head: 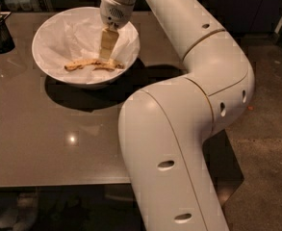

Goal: Pick banana from white bowl

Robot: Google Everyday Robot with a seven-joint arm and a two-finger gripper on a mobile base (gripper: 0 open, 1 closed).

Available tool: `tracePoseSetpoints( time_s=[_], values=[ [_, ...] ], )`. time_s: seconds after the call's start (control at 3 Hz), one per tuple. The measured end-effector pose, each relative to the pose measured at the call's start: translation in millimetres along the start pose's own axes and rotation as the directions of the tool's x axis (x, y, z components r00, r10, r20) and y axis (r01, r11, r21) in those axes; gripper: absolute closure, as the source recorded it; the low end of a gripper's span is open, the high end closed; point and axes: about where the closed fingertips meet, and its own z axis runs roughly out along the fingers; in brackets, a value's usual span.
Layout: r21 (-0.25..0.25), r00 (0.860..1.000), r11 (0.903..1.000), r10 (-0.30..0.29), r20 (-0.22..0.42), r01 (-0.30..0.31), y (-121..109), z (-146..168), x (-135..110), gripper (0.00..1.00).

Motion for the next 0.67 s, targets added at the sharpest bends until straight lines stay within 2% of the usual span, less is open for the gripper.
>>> tracePoseSetpoints(
  time_s=[0.67],
  values=[
    [-0.033,1.000,0.9994,0.011,-0.013,-0.011,-6.6,24.3,4.6,0.37]
  ],
)
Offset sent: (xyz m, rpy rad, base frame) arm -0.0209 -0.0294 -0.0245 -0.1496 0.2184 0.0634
